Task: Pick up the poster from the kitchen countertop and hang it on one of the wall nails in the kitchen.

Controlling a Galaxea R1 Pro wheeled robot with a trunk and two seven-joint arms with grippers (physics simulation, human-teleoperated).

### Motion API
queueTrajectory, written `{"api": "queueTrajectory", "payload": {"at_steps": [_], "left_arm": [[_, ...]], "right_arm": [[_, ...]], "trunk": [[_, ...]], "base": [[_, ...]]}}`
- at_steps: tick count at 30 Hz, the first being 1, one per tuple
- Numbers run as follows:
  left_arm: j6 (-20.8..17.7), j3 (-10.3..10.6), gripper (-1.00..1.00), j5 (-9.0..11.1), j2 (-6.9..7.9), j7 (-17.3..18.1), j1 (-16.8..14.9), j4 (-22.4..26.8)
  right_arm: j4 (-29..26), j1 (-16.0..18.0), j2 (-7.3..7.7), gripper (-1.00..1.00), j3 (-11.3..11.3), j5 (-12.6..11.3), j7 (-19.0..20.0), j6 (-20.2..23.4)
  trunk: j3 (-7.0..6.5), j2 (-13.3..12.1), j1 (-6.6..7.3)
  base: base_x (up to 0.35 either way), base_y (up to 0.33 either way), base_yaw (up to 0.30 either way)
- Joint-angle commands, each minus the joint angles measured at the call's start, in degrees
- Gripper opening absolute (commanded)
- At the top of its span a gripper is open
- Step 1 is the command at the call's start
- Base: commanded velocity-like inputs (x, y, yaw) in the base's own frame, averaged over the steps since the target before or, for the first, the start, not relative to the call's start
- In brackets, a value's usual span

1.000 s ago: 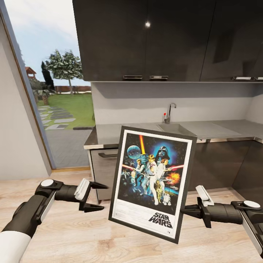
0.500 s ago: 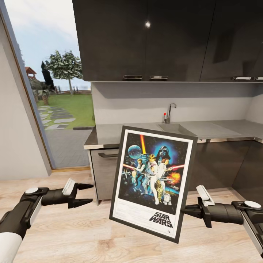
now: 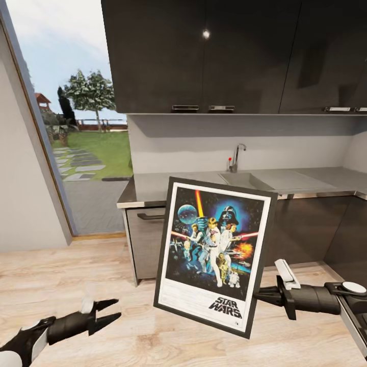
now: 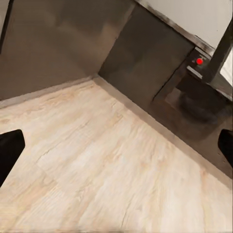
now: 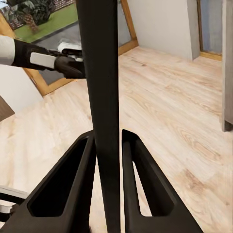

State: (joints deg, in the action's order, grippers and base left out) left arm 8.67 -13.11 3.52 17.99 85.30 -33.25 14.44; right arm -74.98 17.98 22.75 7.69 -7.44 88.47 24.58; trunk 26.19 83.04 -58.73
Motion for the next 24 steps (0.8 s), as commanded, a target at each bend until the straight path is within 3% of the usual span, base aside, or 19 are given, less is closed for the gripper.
{"api": "queueTrajectory", "payload": {"at_steps": [1,5,6,8,9,11,17,24], "left_arm": [[6.2,-1.7,1.0,3.4,0.03,-1.5,0.3,-10.8],[6.8,-2.2,1.0,6.8,-0.09,-1.7,3.2,-12.4],[6.9,-2.4,1.0,7.8,-0.17,-1.8,5.2,-12.9],[6.8,-2.5,1.0,8.3,-0.16,-1.8,6.3,-12.9],[6.3,-2.6,1.0,13.8,-0.17,-1.8,11.5,-13.0],[6.2,-2.6,1.0,15.8,-0.16,-1.9,12.9,-13.0],[6.2,-2.6,1.0,17.8,-0.15,-1.9,15.3,-13.0],[6.1,-2.6,1.0,18.1,-0.18,-1.9,16.8,-13.0]], "right_arm": [[0.0,-0.1,0.21,-1.0,0.6,-0.1,0.5,0.7],[0.0,-0.1,0.26,-1.0,1.4,-0.1,0.5,0.8],[0.0,-0.1,0.26,-1.0,1.6,-0.1,0.6,0.8],[0.0,-0.2,0.27,-1.0,1.6,-0.1,0.6,0.9],[0.0,-0.2,0.39,-1.0,2.7,0.0,0.6,1.0],[0.0,-0.2,0.42,-1.0,3.9,0.0,0.6,1.0],[0.0,-0.2,0.45,-1.0,5.2,0.0,0.6,1.1],[0.0,-0.2,0.45,-1.0,5.4,0.1,0.7,1.1]], "trunk": [[0.06,0.0,0.0],[0.06,0.0,0.0],[0.06,0.0,0.0],[0.06,0.0,0.0],[-0.12,-0.4,0.22],[-0.45,-1.2,0.66],[-0.12,-1.2,0.66],[0.13,-2.0,1.1]], "base": [[0.0,0.0,0.0],[0.0,0.0,0.0],[0.0,0.0,0.0],[0.0,0.0,0.0],[0.0,0.0,0.0],[0.0,0.0,0.0],[0.0,0.0,0.0],[0.0,0.0,0.0]]}}
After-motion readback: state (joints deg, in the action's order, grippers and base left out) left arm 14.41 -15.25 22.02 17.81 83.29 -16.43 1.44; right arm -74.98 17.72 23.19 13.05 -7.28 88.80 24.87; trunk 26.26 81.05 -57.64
